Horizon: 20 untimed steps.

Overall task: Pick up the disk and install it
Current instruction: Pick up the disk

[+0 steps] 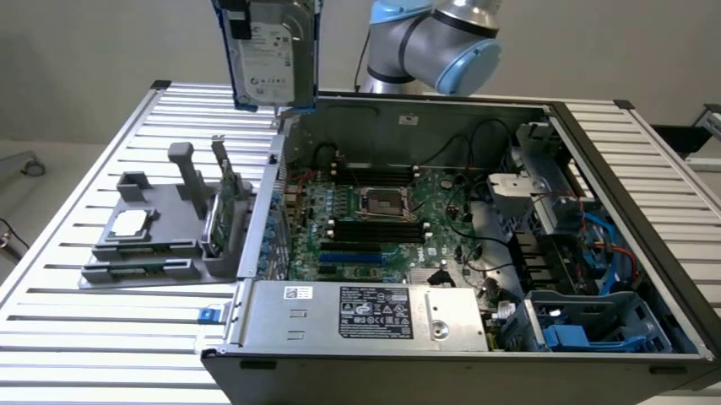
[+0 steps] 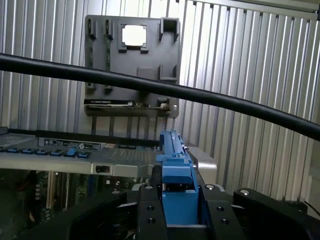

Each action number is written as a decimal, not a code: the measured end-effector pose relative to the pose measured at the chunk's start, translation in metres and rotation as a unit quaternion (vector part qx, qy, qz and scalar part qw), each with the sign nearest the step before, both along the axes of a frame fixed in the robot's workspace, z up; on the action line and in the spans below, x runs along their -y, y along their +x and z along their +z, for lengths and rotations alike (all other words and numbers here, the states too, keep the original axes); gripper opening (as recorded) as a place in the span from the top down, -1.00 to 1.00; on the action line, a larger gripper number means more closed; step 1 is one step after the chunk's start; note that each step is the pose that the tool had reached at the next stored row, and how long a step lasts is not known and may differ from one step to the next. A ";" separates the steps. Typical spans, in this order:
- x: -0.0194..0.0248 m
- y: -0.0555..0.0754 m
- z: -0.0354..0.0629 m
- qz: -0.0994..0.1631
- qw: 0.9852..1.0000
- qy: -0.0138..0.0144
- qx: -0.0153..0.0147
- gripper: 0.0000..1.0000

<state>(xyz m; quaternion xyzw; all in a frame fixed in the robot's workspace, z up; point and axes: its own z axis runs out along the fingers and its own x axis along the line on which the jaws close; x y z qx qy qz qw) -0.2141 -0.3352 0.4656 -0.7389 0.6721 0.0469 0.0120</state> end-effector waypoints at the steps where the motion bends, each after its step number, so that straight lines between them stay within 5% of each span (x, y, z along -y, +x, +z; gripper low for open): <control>1: 0.0006 0.004 0.0000 0.000 1.000 0.000 0.000 0.36; 9: 0.0077 0.037 0.0002 0.002 1.000 0.001 0.000 0.36; 20: 0.0319 0.081 0.0064 0.002 1.000 0.001 0.000 0.36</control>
